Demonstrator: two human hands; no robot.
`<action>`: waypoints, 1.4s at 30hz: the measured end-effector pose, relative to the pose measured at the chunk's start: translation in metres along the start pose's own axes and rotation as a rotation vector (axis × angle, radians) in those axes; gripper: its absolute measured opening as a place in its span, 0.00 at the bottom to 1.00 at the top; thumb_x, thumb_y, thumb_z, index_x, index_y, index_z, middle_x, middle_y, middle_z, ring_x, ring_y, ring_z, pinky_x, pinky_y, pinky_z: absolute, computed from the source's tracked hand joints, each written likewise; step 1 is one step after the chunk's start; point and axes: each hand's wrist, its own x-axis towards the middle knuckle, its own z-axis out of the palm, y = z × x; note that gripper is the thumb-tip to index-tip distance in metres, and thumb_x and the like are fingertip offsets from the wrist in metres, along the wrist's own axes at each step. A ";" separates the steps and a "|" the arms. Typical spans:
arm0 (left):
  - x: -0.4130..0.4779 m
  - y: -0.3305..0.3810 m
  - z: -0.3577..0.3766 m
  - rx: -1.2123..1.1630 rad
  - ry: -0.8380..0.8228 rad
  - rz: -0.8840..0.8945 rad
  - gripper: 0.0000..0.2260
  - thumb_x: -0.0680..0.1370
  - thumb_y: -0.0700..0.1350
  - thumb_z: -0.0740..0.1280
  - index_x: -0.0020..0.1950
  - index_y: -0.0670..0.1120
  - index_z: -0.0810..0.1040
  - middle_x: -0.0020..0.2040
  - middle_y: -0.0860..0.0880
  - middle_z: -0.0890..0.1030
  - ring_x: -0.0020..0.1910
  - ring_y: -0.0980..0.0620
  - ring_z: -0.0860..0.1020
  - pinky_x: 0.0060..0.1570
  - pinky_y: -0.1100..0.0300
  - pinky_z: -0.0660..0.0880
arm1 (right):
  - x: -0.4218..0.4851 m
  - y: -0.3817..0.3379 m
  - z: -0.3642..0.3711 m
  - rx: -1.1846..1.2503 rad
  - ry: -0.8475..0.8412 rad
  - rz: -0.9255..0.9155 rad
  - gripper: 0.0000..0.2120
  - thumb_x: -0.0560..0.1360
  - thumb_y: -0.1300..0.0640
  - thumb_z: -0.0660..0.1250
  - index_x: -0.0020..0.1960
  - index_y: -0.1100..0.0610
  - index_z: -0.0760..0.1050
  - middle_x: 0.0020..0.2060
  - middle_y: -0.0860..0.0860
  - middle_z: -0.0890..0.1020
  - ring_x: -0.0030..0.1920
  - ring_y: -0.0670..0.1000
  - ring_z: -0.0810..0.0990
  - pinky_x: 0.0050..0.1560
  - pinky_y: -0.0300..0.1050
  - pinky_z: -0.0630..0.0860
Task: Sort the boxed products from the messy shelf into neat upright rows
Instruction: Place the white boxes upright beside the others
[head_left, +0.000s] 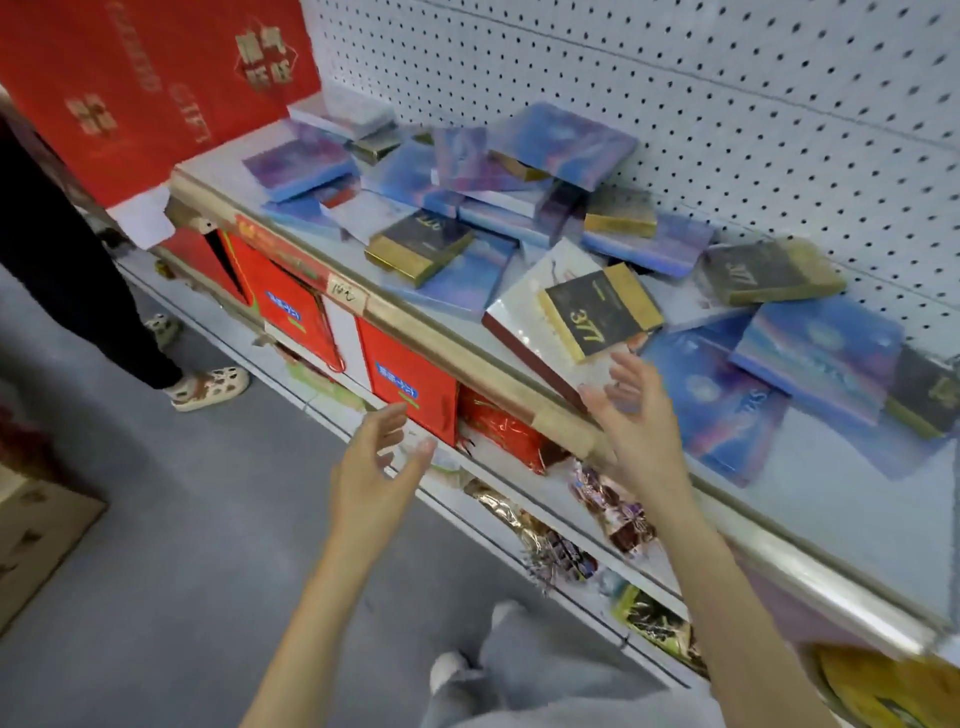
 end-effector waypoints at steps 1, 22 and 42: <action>0.011 0.003 0.003 0.005 -0.038 0.020 0.16 0.75 0.43 0.71 0.60 0.57 0.74 0.56 0.56 0.79 0.56 0.56 0.78 0.56 0.58 0.73 | 0.011 0.000 0.000 -0.014 0.056 0.013 0.22 0.76 0.54 0.70 0.68 0.50 0.68 0.63 0.48 0.74 0.58 0.46 0.74 0.52 0.32 0.68; 0.163 0.042 0.107 -0.469 -0.336 -0.469 0.17 0.71 0.54 0.71 0.57 0.51 0.76 0.49 0.50 0.83 0.46 0.54 0.83 0.40 0.61 0.79 | 0.117 0.029 0.002 -0.355 0.291 0.211 0.38 0.61 0.40 0.77 0.66 0.45 0.67 0.62 0.47 0.71 0.65 0.51 0.65 0.59 0.49 0.66; 0.185 0.054 0.030 -0.872 -0.561 -0.516 0.08 0.76 0.48 0.67 0.46 0.51 0.86 0.52 0.50 0.85 0.52 0.51 0.83 0.42 0.58 0.82 | -0.017 -0.014 0.043 1.261 0.851 0.379 0.16 0.74 0.48 0.65 0.58 0.53 0.80 0.56 0.52 0.84 0.56 0.51 0.83 0.55 0.53 0.80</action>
